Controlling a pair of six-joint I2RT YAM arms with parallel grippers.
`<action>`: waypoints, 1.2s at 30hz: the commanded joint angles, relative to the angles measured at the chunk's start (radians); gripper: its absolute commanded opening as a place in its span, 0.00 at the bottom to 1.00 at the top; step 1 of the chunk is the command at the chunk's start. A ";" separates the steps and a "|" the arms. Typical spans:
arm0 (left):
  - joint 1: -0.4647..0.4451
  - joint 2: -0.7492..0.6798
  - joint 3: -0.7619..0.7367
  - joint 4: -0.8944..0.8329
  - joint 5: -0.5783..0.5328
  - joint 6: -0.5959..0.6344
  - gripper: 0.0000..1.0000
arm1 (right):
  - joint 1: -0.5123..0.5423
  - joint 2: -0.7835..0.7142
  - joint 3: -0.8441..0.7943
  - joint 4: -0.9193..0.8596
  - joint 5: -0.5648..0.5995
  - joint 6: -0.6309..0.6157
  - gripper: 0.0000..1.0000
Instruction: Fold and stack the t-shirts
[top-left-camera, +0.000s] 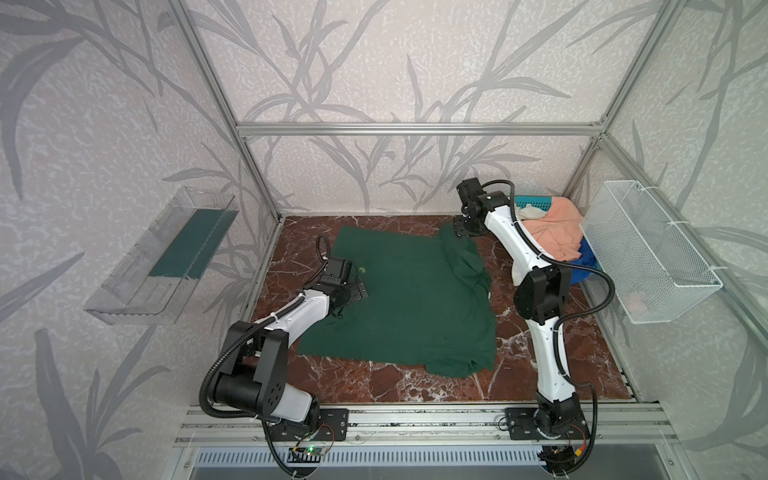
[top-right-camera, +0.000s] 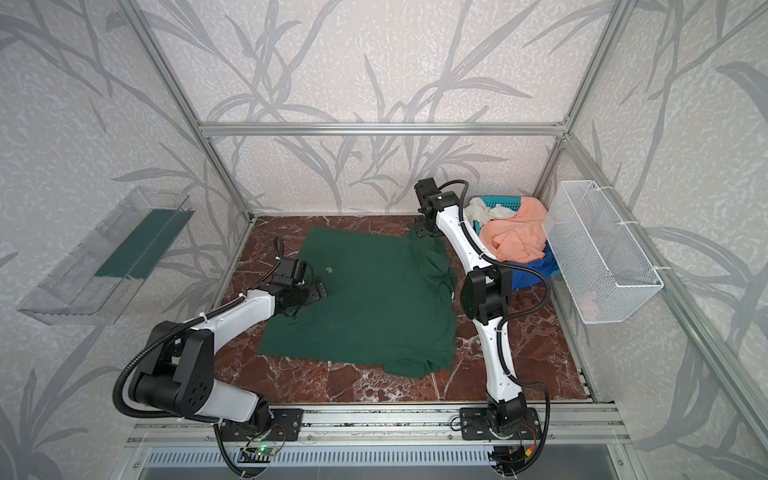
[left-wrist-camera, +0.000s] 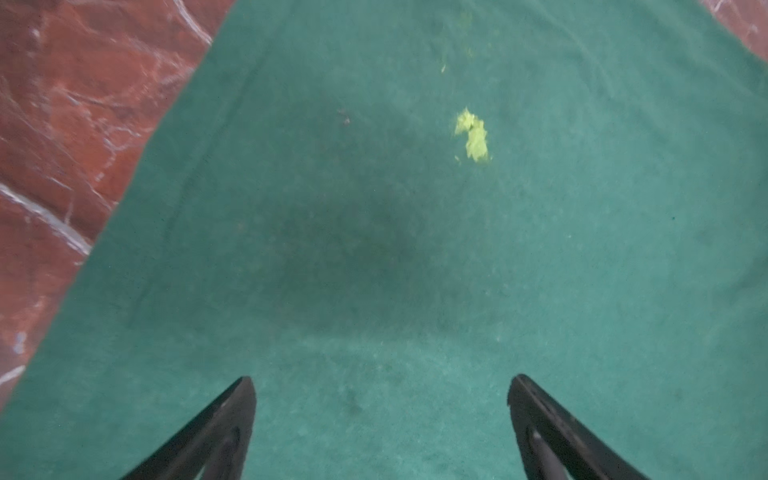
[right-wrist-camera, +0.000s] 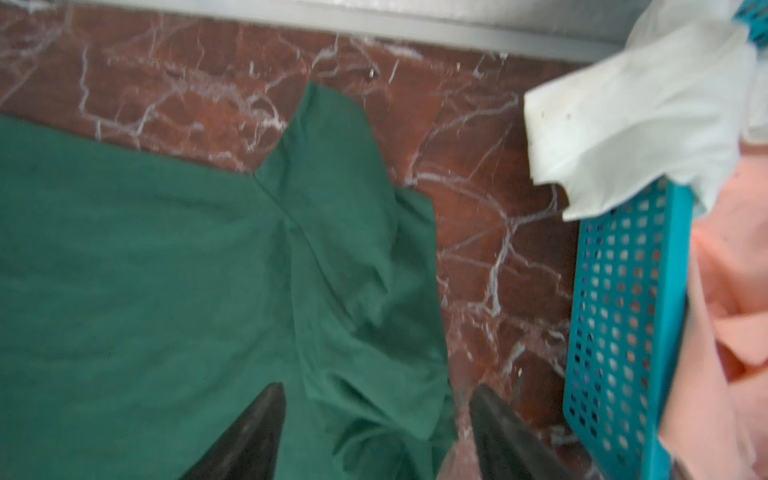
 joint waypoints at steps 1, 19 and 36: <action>-0.002 0.001 -0.019 0.013 0.013 -0.013 0.95 | 0.012 -0.075 -0.178 -0.024 -0.039 0.055 0.55; -0.022 0.091 -0.060 0.010 0.006 -0.097 0.95 | -0.084 0.083 -0.257 0.071 -0.053 0.070 0.26; 0.003 0.045 -0.080 -0.125 -0.207 -0.254 0.96 | -0.127 0.466 0.367 -0.211 0.059 -0.007 0.17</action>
